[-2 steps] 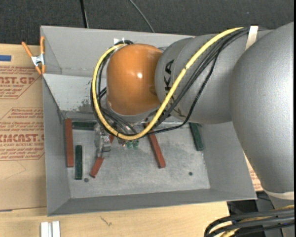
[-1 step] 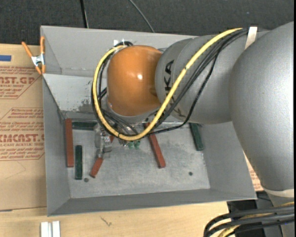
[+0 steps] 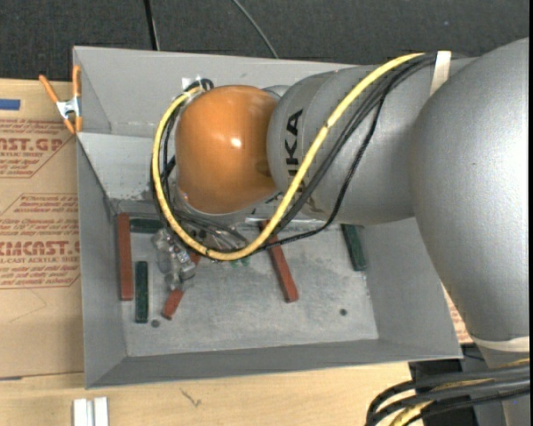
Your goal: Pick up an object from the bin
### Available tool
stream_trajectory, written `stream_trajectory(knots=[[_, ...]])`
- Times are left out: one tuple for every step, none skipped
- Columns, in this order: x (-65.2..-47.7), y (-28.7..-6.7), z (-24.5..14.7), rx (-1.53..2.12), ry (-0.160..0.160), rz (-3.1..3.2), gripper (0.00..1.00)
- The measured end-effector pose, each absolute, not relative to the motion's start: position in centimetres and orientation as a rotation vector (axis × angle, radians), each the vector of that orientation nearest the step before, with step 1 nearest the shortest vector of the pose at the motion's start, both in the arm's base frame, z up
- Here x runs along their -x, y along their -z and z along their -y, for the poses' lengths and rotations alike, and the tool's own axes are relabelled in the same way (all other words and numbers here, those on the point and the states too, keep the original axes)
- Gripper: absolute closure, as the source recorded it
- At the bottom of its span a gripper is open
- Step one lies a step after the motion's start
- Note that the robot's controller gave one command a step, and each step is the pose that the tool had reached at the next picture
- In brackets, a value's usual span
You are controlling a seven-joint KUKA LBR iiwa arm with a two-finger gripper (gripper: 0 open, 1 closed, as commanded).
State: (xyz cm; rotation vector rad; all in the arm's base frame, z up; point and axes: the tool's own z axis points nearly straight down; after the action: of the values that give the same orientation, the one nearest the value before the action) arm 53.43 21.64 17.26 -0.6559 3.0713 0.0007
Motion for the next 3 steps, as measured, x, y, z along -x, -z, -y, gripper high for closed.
stream_trajectory(knots=[[-54.2, -15.5, -22.5, 0.542, -0.003, -3.091, 1.0], [-55.2, -14.0, -24.9, 0.197, -0.002, -3.134, 0.0], [-55.2, -14.0, -24.8, 0.196, -0.003, -3.134, 0.0]])
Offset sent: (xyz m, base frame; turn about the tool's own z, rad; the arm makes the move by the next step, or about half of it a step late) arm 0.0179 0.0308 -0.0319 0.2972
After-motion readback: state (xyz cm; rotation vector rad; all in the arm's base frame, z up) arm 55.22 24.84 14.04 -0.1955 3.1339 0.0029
